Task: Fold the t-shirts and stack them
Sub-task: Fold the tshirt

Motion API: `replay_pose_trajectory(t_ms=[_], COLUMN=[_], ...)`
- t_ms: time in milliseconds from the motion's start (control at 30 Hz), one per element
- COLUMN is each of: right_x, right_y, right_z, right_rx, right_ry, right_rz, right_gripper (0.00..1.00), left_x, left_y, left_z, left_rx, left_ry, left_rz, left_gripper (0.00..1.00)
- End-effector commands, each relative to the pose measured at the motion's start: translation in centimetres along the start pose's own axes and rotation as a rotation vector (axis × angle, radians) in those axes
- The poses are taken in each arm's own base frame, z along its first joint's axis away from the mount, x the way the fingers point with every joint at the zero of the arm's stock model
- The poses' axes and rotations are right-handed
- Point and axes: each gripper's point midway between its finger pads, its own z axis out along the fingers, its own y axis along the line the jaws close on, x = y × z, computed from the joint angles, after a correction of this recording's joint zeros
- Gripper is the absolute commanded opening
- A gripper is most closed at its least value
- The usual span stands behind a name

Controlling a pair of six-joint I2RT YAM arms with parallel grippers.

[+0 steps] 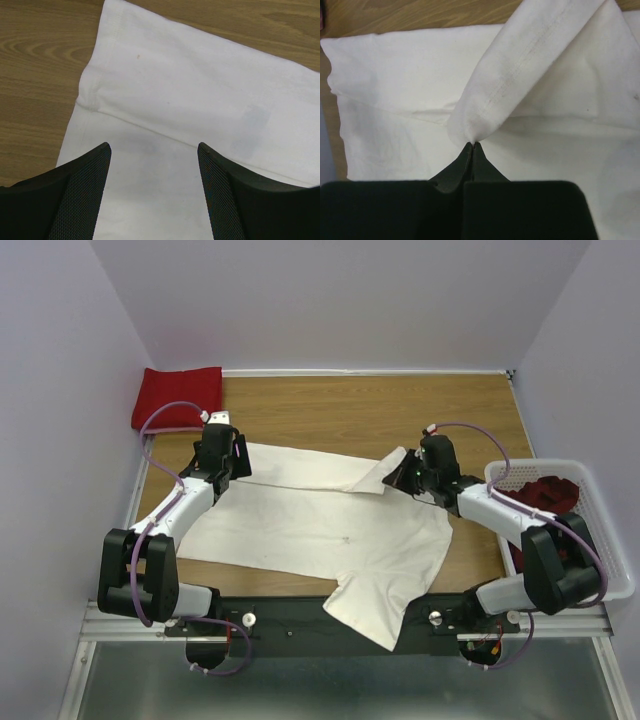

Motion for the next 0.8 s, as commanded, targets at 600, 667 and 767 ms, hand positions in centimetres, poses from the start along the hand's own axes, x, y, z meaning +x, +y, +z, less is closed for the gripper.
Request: replay_pose_trajectory(t_ms=[600, 667, 767], right_x=[9.3, 9.6, 9.7], right_y=[0.0, 0.4, 1.3], right_z=[-2.1, -1.8, -1.4], right_rx=[0.131, 0.153, 0.165], right_ry=[0.278, 0.290, 0.291], right_rz=[-0.019, -0.046, -0.084], right_gripper=[0.02, 0.03, 0.06], left_x=[-0.9, -0.9, -0.8], left_y=[-1.0, -1.0, -1.1], left_z=[-0.1, 0.0, 0.0], left_rx=[0.039, 0.041, 0.044], left_ry=[-0.012, -0.013, -0.008], left_rz=[0.013, 0.011, 0.013], left_gripper=[0.78, 0.78, 0.78])
